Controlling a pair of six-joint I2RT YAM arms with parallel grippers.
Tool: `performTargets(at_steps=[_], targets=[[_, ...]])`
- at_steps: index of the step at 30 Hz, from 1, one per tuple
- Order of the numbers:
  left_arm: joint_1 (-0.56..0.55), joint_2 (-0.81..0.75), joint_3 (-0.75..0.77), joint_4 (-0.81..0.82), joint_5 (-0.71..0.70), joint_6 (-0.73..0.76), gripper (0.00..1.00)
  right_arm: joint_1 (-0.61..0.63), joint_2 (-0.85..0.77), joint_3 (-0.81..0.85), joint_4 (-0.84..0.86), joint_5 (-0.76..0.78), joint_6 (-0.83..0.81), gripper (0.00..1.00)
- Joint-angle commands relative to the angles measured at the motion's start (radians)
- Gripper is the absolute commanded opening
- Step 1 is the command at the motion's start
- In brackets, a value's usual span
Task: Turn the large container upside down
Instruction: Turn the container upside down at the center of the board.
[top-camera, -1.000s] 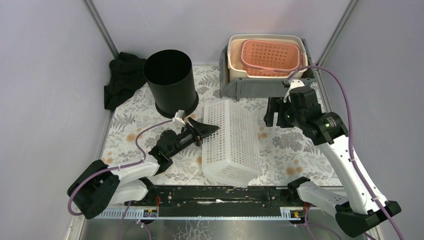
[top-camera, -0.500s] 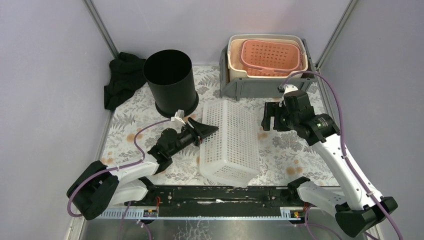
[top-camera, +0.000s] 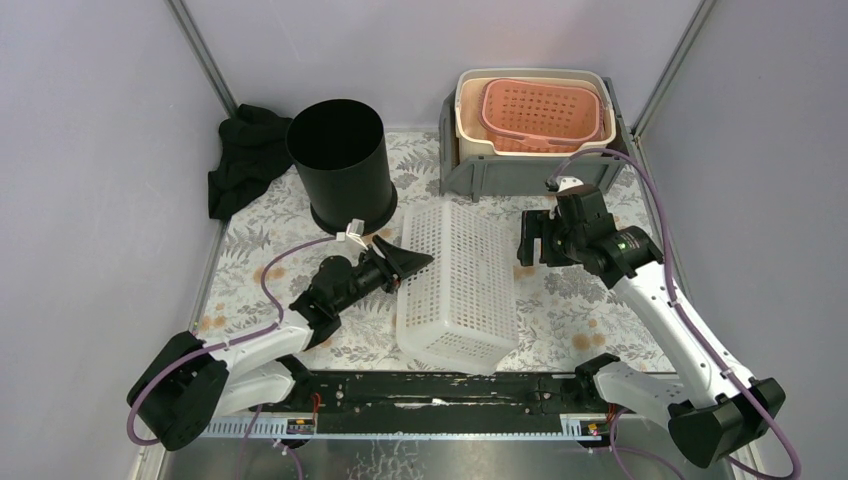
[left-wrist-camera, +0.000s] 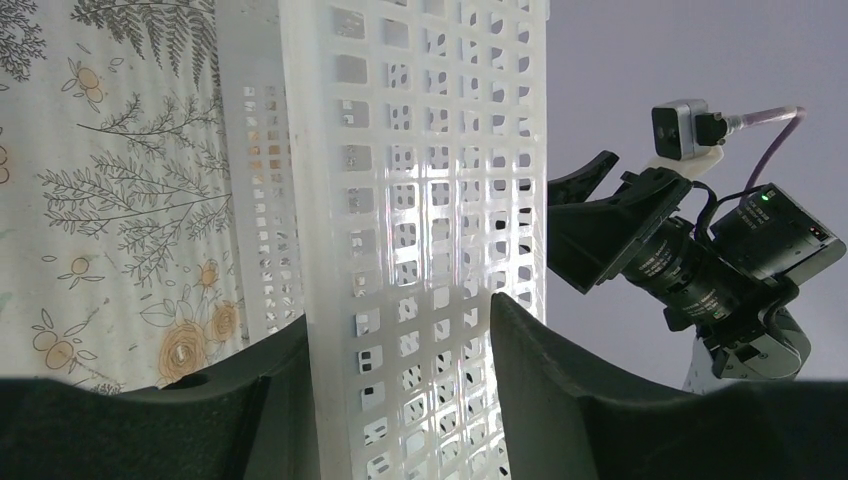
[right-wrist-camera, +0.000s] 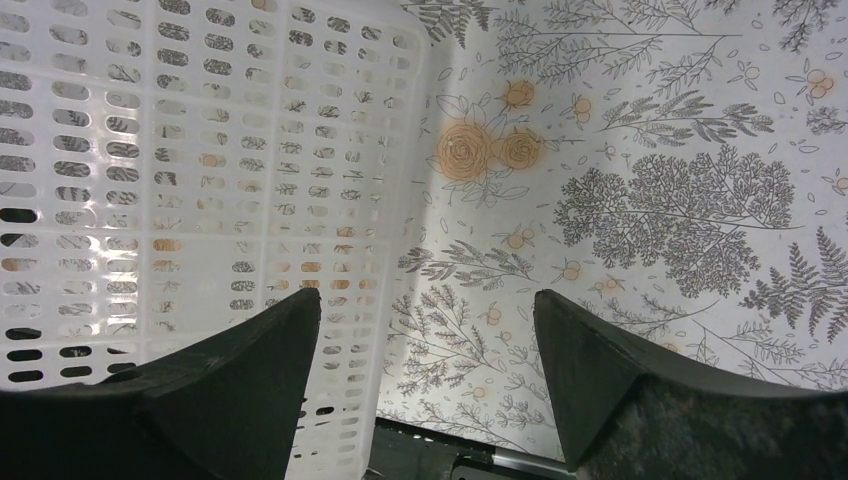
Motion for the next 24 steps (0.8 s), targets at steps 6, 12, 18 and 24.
performTargets(at_steps=[6, 12, 18, 24], targets=[[0.010, 0.002, -0.002, -0.142, -0.030, 0.120, 0.59, -0.002, 0.007, -0.018, 0.053, -0.028, 0.017, 0.85], [0.010, -0.031, 0.014, -0.248, -0.052, 0.171, 0.59, -0.002, 0.013, -0.038, 0.069, -0.060, 0.027, 0.86], [0.010, -0.056, 0.041, -0.362, -0.077, 0.225, 0.59, -0.002, 0.029, -0.053, 0.089, -0.087, 0.037, 0.87], [0.010, -0.052, 0.042, -0.395, -0.094, 0.244, 0.59, -0.002, 0.045, -0.071, 0.110, -0.098, 0.047, 0.88]])
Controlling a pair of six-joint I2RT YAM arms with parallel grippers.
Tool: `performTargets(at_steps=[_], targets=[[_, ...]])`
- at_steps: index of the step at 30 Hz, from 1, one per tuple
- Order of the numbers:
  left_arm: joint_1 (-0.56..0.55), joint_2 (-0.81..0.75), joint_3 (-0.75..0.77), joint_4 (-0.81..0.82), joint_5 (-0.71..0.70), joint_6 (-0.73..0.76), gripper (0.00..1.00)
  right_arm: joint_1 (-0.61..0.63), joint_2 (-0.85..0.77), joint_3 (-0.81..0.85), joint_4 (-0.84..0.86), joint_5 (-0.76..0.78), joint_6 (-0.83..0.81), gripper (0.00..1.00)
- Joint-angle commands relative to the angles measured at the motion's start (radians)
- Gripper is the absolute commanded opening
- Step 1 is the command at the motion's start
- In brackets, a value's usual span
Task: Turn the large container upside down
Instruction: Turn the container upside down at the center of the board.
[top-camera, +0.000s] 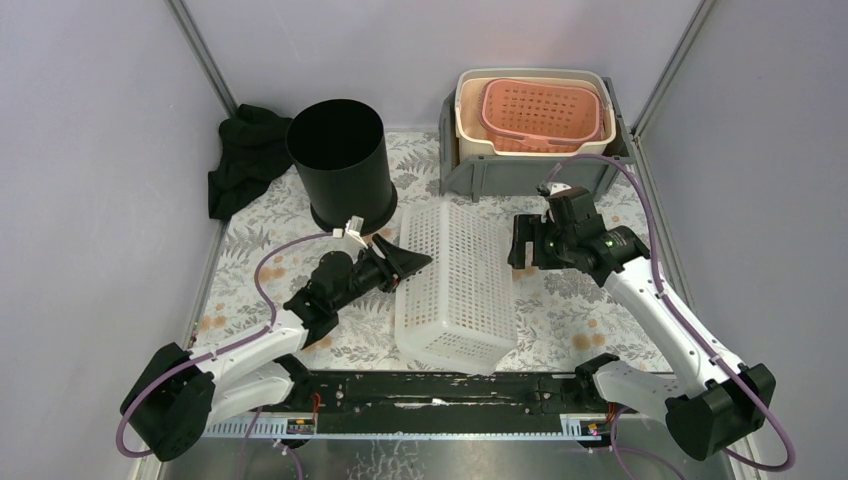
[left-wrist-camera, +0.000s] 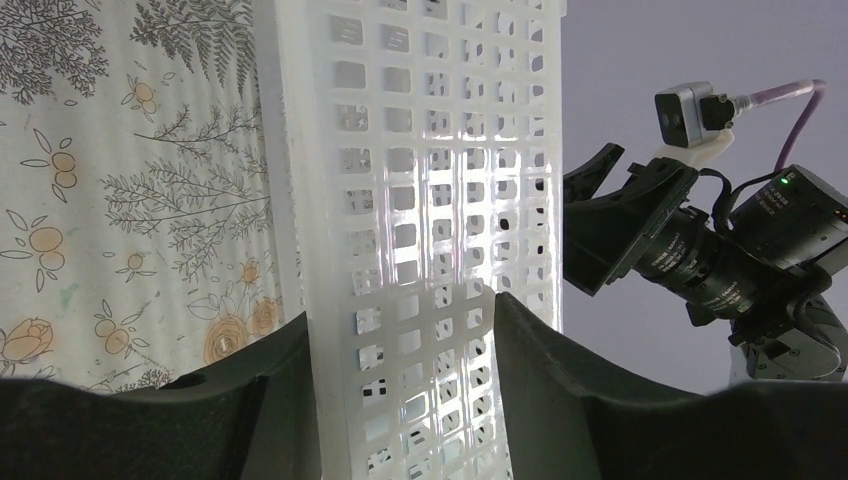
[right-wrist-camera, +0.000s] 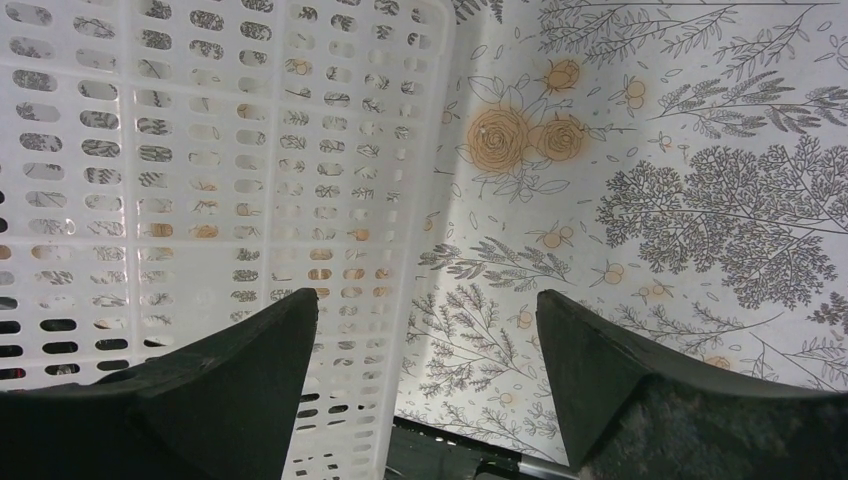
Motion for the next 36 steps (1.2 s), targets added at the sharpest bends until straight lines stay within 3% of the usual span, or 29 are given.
performTargets(at_steps=[1, 8, 12, 17, 18, 19, 22, 36], targets=[[0.009, 0.018, -0.012, -0.200, -0.065, 0.147, 0.59, -0.001, 0.008, -0.011, 0.051, -0.030, 0.017, 0.88], [0.009, 0.019, -0.013, -0.253, -0.099, 0.168, 0.58, -0.002, 0.012, -0.045, 0.071, -0.041, 0.030, 0.90], [0.009, 0.015, -0.013, -0.288, -0.119, 0.188, 0.60, -0.001, 0.016, -0.065, 0.090, -0.061, 0.038, 0.97], [0.010, -0.006, -0.060, -0.231, -0.117, 0.198, 0.66, -0.001, 0.022, -0.091, 0.122, -0.094, 0.057, 0.99], [0.010, -0.016, -0.084, -0.183, -0.107, 0.194, 0.77, -0.001, 0.022, -0.095, 0.129, -0.101, 0.060, 0.99], [0.010, -0.024, -0.108, -0.135, -0.095, 0.188, 0.79, -0.001, 0.022, -0.100, 0.136, -0.108, 0.063, 0.99], [0.010, -0.029, -0.148, -0.048, -0.082, 0.180, 0.79, -0.001, 0.023, -0.112, 0.153, -0.121, 0.070, 0.99], [0.010, 0.012, -0.153, -0.069, -0.100, 0.188, 0.78, -0.002, 0.034, -0.165, 0.172, -0.089, 0.089, 1.00]])
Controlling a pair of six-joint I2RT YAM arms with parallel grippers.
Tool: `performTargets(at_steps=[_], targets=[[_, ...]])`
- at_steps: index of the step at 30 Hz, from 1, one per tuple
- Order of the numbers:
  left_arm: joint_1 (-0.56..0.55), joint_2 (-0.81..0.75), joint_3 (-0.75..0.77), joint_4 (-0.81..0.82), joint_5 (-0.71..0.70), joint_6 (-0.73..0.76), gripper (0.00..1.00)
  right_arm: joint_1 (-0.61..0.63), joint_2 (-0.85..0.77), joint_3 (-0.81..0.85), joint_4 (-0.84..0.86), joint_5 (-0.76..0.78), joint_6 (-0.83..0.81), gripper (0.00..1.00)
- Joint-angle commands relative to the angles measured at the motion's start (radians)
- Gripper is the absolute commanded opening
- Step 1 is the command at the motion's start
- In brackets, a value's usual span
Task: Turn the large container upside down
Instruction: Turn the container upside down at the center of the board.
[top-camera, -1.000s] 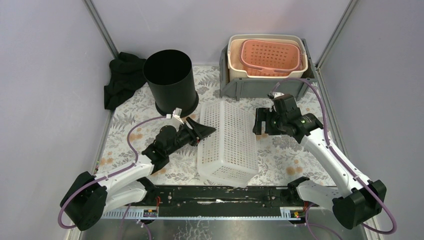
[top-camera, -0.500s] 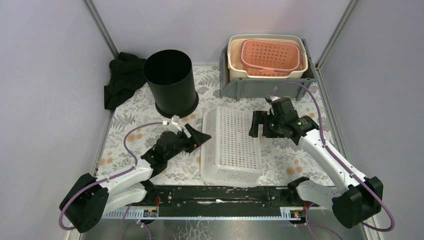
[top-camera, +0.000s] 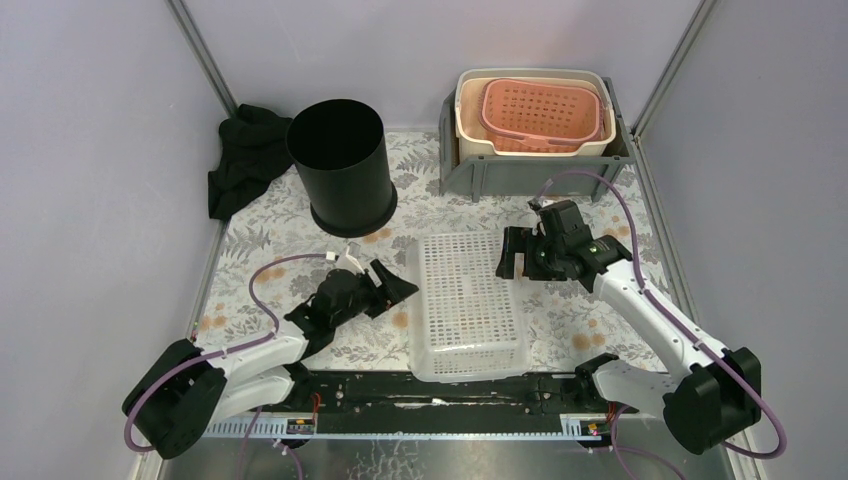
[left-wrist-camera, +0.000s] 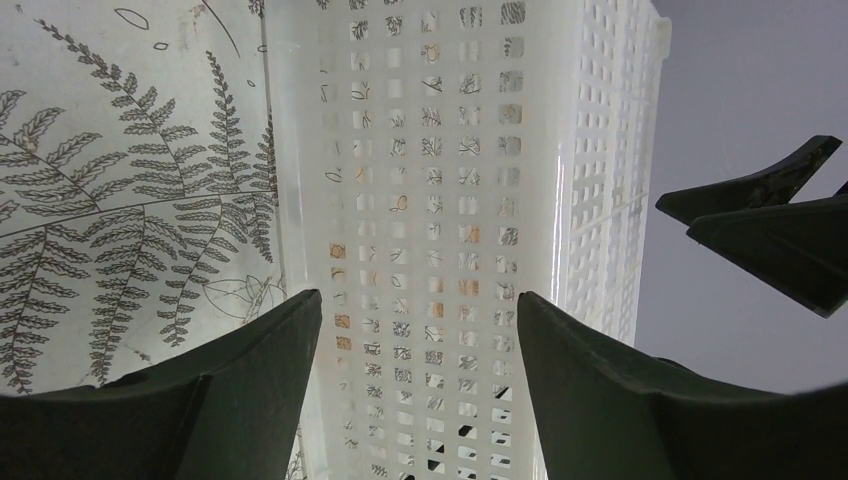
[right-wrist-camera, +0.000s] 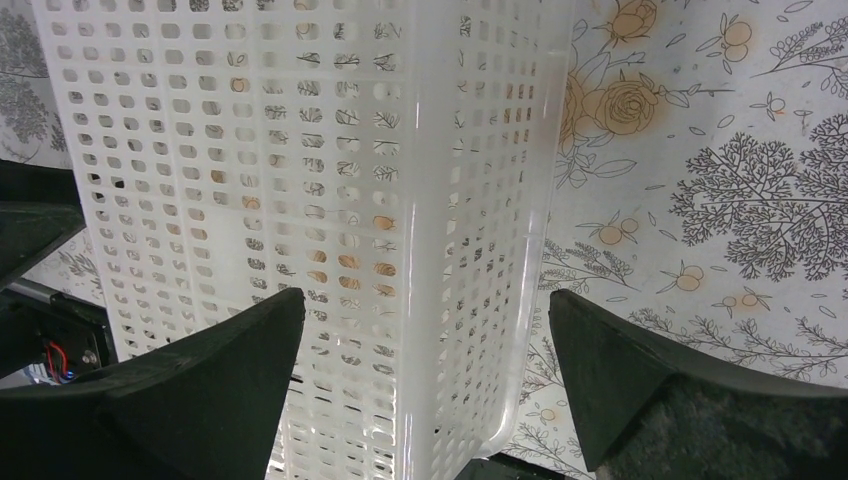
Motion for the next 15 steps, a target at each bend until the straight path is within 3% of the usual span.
performTargets(at_steps=[1, 6, 15], targets=[[0.005, -0.010, 0.008, 0.014, -0.026, 0.027, 0.78, -0.002, 0.005, -0.013, 0.029, 0.013, 0.021, 1.00], [0.005, -0.034, 0.066, -0.113, -0.032, 0.031, 0.77, -0.001, 0.023, -0.044, 0.061, -0.020, 0.041, 0.98], [0.006, -0.018, 0.139, -0.190, -0.048, 0.007, 0.75, -0.002, 0.093, -0.084, 0.186, -0.180, 0.109, 0.80]])
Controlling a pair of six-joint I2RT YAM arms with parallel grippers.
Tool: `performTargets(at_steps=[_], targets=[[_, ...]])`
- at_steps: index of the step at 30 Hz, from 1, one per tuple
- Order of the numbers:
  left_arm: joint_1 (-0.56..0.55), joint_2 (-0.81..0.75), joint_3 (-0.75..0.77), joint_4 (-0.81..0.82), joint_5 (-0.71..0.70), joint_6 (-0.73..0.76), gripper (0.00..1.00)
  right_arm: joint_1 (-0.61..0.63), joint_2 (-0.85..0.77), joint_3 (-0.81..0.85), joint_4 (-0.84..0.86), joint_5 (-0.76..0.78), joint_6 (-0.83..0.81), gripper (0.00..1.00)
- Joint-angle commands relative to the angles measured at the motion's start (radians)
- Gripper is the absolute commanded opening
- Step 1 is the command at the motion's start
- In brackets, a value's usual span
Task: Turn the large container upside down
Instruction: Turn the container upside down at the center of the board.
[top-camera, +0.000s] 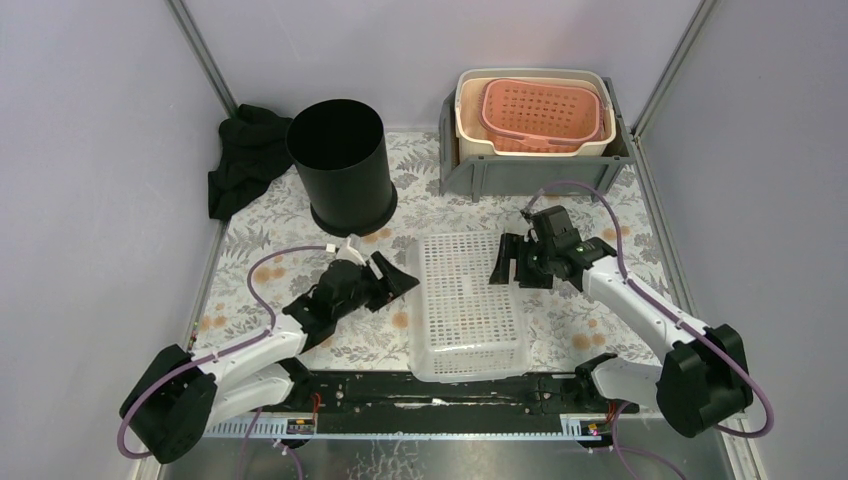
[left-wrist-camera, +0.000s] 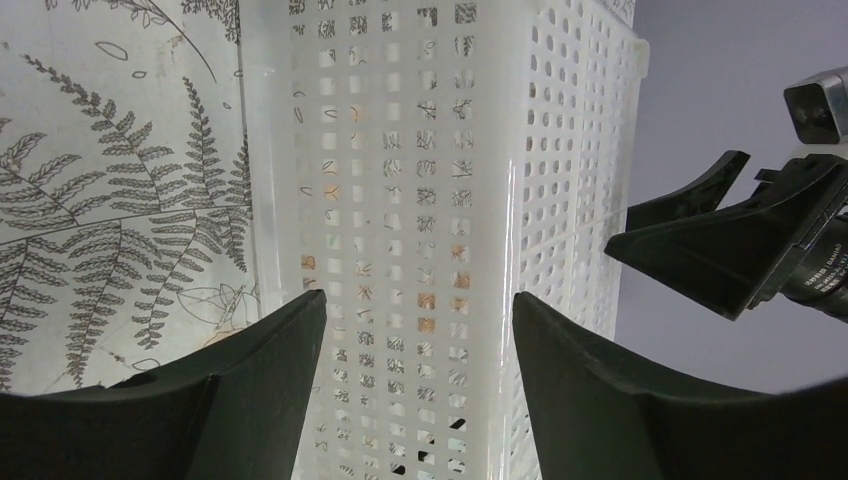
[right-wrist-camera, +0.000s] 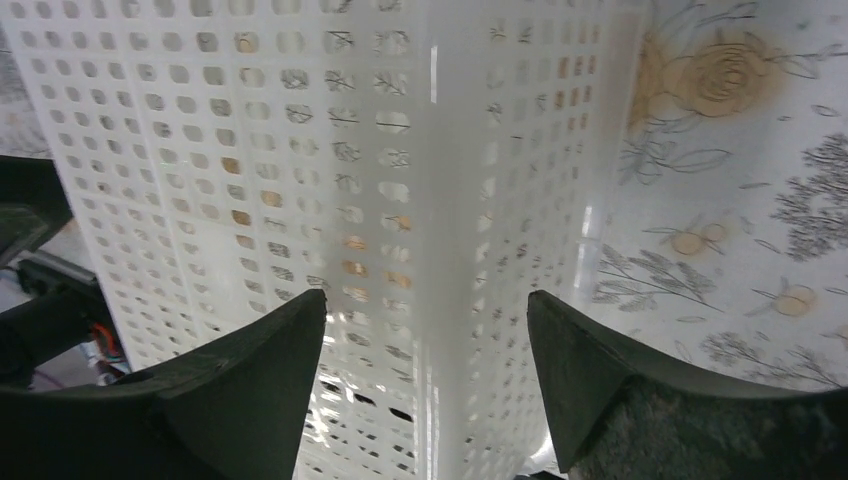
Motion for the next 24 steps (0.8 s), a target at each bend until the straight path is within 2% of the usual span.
performTargets(at_steps=[1, 10, 19, 24], targets=[[0.008, 0.030, 0.053, -0.040, -0.039, 0.001, 0.75, -0.001, 0.029, -0.008, 0.115, -0.115, 0.063, 0.79], [0.095, 0.165, 0.163, -0.035, -0.008, 0.046, 0.72, 0.029, 0.104, 0.002, 0.252, -0.196, 0.165, 0.70], [0.179, 0.264, 0.288, -0.063, 0.027, 0.103, 0.72, 0.132, 0.211, 0.068, 0.334, -0.178, 0.220, 0.67], [0.208, 0.302, 0.336, -0.081, 0.042, 0.122, 0.71, 0.149, 0.268, 0.118, 0.341, -0.179, 0.216, 0.67]])
